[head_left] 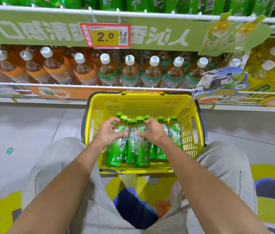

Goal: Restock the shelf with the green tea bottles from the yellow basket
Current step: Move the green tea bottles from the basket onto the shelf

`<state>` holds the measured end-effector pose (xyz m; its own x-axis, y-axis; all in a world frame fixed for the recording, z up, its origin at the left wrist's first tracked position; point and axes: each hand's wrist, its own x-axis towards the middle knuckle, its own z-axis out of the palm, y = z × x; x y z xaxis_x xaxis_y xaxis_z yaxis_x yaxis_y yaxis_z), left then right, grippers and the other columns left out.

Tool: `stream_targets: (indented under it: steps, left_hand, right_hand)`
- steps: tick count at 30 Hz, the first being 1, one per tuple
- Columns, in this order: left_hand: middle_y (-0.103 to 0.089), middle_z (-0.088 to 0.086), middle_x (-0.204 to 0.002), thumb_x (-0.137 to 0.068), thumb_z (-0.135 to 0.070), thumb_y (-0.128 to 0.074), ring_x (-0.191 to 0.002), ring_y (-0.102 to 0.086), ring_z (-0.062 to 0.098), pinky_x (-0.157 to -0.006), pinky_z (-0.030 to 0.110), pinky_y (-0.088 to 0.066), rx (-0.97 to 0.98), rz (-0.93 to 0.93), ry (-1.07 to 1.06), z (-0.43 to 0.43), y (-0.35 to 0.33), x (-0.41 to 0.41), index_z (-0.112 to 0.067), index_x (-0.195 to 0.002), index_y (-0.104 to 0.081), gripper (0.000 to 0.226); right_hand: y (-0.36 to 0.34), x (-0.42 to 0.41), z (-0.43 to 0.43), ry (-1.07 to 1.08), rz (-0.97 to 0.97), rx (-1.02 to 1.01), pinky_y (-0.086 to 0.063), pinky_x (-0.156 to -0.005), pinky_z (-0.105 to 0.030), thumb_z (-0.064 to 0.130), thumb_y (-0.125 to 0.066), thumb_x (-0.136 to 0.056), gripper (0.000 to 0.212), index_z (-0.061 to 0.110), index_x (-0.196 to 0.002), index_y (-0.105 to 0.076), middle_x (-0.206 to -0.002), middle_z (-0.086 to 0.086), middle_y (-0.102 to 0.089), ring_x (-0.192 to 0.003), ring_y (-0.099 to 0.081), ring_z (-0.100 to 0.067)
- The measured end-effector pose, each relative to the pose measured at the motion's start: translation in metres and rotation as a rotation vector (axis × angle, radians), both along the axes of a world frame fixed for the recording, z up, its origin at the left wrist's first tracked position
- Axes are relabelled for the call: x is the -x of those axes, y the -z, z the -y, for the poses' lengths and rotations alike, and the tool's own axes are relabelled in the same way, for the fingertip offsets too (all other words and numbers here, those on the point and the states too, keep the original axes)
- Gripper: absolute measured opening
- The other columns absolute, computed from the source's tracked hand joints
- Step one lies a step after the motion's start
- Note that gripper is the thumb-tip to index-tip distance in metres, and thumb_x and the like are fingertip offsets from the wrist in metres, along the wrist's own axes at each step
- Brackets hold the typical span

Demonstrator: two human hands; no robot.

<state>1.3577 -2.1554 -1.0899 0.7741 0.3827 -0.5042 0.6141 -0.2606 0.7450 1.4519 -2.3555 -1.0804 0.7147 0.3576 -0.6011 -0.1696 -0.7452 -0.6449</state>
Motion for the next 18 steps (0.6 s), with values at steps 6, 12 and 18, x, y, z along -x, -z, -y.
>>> stream_targets:
  steps: [6,12,18]
  left_hand:
    - [-0.051,0.006,-0.134,-0.072,-0.035,-0.089,-0.121,-0.048,0.021,-0.095,0.040,-0.045,0.251,0.059,-0.073,0.042,0.001,-0.006,-0.030,-0.138,-0.058,0.073]
    - [-0.058,0.007,-0.128,-0.071,-0.037,-0.091,-0.120,-0.054,0.022,-0.105,0.041,-0.046,0.194,-0.024,-0.092,0.037,0.009,-0.009,-0.021,-0.142,-0.056,0.081]
    - [-0.051,0.018,-0.144,-0.067,-0.032,-0.093,-0.119,-0.062,0.029,-0.080,0.039,-0.060,0.279,-0.198,-0.047,0.008,0.005,-0.014,-0.018,-0.149,-0.046,0.095]
  right_hand:
    - [-0.003,-0.007,0.026,0.104,0.118,0.051,-0.056,-0.092,-0.045,0.049,-0.091,-0.069,0.081,0.019,-0.134,-0.053,-0.103,0.001,-0.058,-0.102,-0.061,-0.022]
    - [0.004,-0.002,0.032,0.045,-0.001,-0.019,-0.047,-0.107,-0.043,0.045,-0.079,-0.086,0.084,0.010,-0.153,-0.043,-0.147,-0.011,-0.054,-0.135,-0.052,-0.030]
    - [0.011,-0.004,0.021,0.105,-0.175,-0.130,-0.056,-0.074,-0.030,0.030,-0.085,-0.083,0.062,0.024,-0.134,-0.051,-0.131,-0.012,-0.057,-0.111,-0.064,-0.026]
